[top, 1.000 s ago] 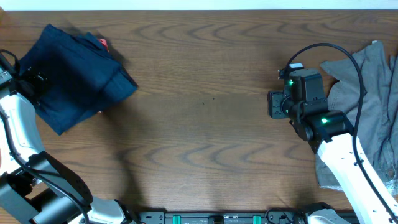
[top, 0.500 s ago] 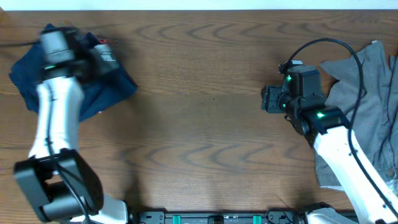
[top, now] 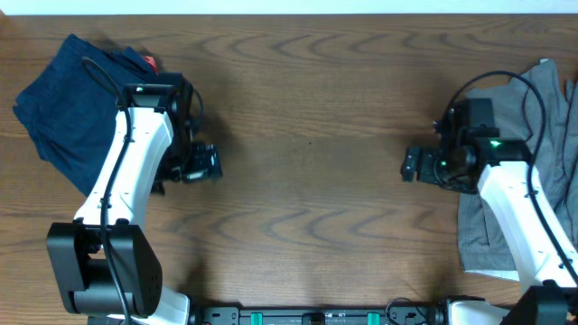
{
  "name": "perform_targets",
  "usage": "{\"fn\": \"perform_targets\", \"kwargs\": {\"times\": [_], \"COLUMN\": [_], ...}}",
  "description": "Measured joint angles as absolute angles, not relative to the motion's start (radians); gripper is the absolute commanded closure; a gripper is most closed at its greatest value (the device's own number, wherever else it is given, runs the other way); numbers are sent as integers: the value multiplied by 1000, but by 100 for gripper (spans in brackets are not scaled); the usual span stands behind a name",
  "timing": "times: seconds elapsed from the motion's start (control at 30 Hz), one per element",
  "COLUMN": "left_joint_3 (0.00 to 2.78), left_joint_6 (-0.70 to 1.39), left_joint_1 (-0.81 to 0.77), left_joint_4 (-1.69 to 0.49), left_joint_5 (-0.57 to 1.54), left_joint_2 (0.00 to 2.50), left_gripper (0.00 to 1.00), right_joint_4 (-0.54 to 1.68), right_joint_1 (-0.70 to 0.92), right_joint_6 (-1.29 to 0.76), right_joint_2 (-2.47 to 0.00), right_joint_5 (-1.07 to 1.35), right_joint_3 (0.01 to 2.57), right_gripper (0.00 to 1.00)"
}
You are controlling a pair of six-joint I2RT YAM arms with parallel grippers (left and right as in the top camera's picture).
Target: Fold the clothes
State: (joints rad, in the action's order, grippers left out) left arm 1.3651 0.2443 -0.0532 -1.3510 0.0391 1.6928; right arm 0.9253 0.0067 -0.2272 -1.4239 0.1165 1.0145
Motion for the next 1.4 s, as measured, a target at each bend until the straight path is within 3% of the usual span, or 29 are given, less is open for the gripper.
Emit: {"fn": "perform_targets", "kwargs": {"times": [0.3, 0.53, 0.87, 1.4], "left_joint_3": [1246, 1078, 945, 924], "left_joint_6": [267, 274, 274, 274], "left_joint_1": [-54, -55, -90, -90], "left_joint_4": [-1346, -1170, -947, -943], "left_joint_5": [30, 39, 41, 41], "left_joint_2": [1525, 1089, 480, 402], "left_gripper": [2, 2, 2, 2], "right_joint_4": [1047, 953, 814, 928], "right_joint_1": [-20, -20, -20, -20], "right_joint_6": [-222, -235, -293, -304], "right_joint_2": [-1290, -1028, -579, -552], "right_joint_5": [128, 131, 36, 7], "right_joint_3": [1015, 997, 745, 631], "right_gripper": [1, 1, 1, 1]}}
